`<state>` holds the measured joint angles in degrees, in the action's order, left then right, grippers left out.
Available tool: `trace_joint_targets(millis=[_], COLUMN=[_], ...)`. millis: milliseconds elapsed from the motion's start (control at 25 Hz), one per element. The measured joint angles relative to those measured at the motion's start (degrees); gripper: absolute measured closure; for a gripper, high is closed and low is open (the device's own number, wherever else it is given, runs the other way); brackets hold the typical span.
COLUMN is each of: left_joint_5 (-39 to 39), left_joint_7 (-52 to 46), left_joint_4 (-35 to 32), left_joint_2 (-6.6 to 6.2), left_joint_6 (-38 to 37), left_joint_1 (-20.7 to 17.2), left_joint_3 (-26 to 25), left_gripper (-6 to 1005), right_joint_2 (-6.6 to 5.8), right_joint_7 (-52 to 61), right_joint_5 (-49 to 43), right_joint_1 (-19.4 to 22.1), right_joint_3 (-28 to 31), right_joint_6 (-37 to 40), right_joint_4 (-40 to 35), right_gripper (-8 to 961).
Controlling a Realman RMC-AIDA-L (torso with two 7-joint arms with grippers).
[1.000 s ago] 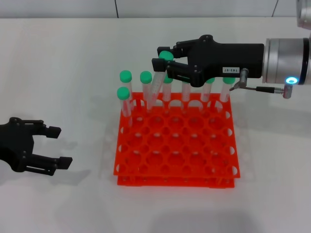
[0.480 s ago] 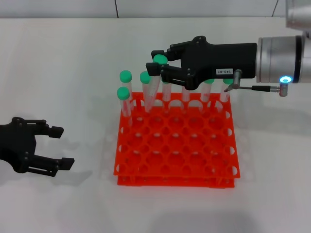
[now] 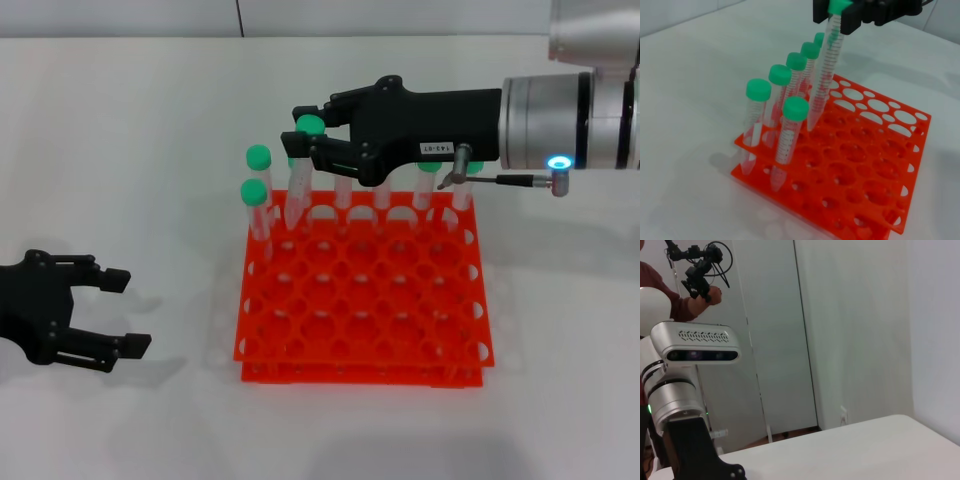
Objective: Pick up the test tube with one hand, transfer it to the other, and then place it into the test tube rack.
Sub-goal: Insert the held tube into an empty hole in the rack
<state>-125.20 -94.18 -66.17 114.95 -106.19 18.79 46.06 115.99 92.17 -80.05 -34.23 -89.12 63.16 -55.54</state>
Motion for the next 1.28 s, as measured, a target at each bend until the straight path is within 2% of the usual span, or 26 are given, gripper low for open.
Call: trace_joint_targets(millis=[1280], left_joint_5=[-0.02], left_joint_7=[0.91], left_joint_4=[0.42], left_joint_2=[0.26], left_joint_6=[0.2], left_joint_1=[0.26], left_joint_3=[0.0], left_gripper=[115], right_joint_2=[-0.03], right_joint_7=[-0.49], right_joint_5=[-0.35], right_joint_1=[-1.85], right_joint_3=[-1.81], right_joint_6=[-3.07], right_joint_4=[3.7], right_gripper=[687])
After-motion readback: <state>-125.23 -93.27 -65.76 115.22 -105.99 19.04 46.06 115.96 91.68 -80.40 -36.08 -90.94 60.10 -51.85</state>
